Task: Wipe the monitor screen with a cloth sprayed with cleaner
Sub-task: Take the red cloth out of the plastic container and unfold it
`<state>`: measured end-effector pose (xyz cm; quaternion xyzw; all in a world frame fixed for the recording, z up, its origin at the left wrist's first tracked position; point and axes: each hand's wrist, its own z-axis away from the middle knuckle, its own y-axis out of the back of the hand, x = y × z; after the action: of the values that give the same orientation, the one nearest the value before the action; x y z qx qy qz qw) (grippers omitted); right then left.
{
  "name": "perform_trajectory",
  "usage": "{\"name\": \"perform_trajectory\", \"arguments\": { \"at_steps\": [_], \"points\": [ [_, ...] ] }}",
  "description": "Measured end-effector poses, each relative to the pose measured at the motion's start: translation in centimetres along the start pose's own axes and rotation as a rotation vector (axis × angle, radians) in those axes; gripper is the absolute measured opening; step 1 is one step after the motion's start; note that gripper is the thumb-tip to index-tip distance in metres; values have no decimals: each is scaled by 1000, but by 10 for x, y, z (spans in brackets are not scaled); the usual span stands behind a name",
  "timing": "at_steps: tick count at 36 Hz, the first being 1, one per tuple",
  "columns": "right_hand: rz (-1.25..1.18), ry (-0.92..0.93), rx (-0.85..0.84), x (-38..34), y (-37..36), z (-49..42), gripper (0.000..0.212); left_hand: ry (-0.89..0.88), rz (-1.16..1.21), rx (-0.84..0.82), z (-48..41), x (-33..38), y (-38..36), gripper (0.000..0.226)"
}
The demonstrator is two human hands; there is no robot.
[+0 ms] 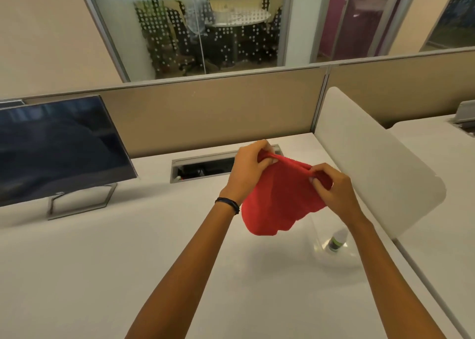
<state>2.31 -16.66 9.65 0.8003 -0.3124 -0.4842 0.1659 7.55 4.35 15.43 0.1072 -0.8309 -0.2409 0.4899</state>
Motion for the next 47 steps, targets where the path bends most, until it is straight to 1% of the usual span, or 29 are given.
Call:
{"name": "perform_trajectory", "arguments": {
  "at_steps": [2,4,6,7,9,12,15,17,20,24,28,30,35,39,43,47],
  "points": [
    [-62,-47,-29,-6,-6,2,21,46,14,-3,13,-12,10,12],
    [-71,-90,-80,-10,-11,5,30,109,24,-29,25,-23,18,22],
    [-60,-100,-133,-13,-15,8,39,183,-22,-82,37,-35,25,22],
    [-43,-95,-152,-15,-17,10,38,217,-49,-106,43,-40,28,19],
    [2,-80,-185,-17,-22,12,25,263,-49,-150,56,-48,31,15],
    [-22,-106,-240,-21,-30,20,14,293,-19,-231,76,-56,35,11],
    [-87,-157,-283,-24,-34,29,12,337,31,-316,92,-62,39,13],
    [-144,-230,-316,-27,-35,36,10,368,62,-366,102,-66,41,16],
    [-212,-312,-357,-29,-37,45,10,406,83,-397,116,-71,41,17],
    [-216,-361,-387,-27,-40,55,13,442,124,-406,131,-76,37,16],
    [-176,-396,-451,-20,-45,63,16,500,169,-385,147,-84,29,21],
    [-167,-423,-478,-15,-48,68,18,538,192,-384,155,-89,24,24],
    [-174,-498,-535,1,-57,81,20,641,233,-389,170,-101,11,23],
    [-126,-537,-578,17,-73,90,20,732,292,-392,180,-111,0,24],
    [-98,-584,-605,33,-90,97,16,801,317,-354,189,-121,-12,25],
    [-110,-597,-557,38,-99,95,13,814,292,-270,191,-130,-20,23]
  ]
}}
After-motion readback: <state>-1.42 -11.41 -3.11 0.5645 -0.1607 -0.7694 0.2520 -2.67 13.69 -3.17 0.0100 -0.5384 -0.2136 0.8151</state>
